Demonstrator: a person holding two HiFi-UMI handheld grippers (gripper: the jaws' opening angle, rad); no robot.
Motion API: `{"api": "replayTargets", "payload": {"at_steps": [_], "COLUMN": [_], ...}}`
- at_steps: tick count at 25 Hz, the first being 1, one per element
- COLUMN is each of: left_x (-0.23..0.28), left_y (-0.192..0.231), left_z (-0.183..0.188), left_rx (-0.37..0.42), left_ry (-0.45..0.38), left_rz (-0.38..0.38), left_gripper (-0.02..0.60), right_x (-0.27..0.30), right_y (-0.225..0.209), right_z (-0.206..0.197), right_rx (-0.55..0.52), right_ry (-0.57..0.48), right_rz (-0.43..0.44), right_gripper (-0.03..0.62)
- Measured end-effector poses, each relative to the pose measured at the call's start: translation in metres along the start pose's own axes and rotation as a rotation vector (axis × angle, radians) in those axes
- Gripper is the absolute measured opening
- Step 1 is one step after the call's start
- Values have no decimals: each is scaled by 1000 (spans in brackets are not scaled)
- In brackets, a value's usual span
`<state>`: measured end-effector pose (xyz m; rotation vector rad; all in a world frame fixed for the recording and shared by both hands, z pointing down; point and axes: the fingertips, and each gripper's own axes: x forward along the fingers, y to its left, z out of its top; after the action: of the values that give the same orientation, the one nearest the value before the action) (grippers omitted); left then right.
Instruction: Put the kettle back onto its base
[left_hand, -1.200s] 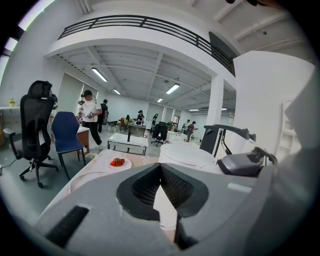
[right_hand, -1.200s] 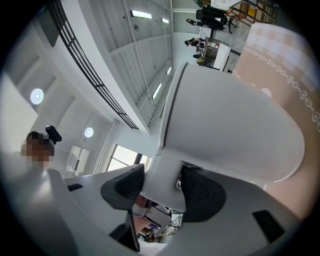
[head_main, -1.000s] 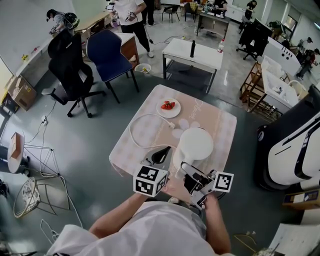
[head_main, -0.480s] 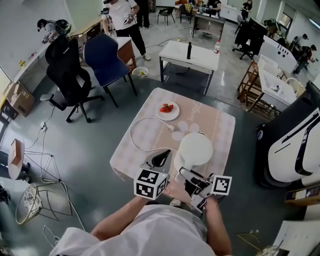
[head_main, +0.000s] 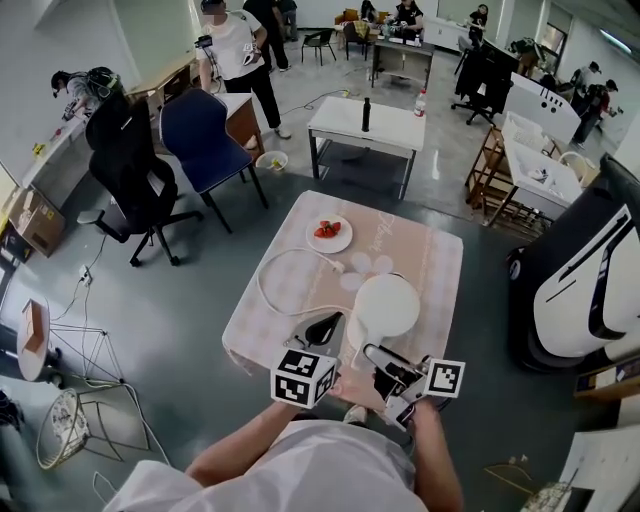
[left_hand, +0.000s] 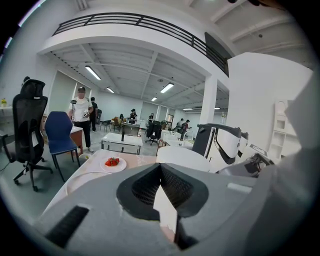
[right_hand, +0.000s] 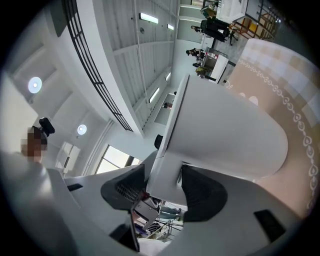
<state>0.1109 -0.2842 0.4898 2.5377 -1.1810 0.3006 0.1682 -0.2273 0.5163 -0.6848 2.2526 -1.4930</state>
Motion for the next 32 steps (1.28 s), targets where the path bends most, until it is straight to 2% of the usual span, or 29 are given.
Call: {"api": "replayTargets", "payload": {"at_steps": [6, 9, 13, 21, 32], "left_x": [-3, -6, -11, -26, -47], "left_y": [-11, -17, -24, -32, -19], "left_z": [-1, -2, -1, -1, -4], "left_rx": [12, 21, 33, 35, 51], "left_ry": [9, 14, 16, 23, 43], "left_rz": [-52, -81, -120, -190, -252], "left_gripper": [3, 3, 3, 3, 3], "right_x": [-19, -27, -33, -20, 12], "right_y": [11, 23, 41, 66, 80], "right_z": [11, 22, 26, 16, -3], "right_rx": [-98, -192, -280, -469, -647], "right_ry": [-106, -175, -225, -244, -230], "right_rz": [-100, -178, -290, -495, -640], "right_gripper": [193, 104, 80, 63, 22]}}
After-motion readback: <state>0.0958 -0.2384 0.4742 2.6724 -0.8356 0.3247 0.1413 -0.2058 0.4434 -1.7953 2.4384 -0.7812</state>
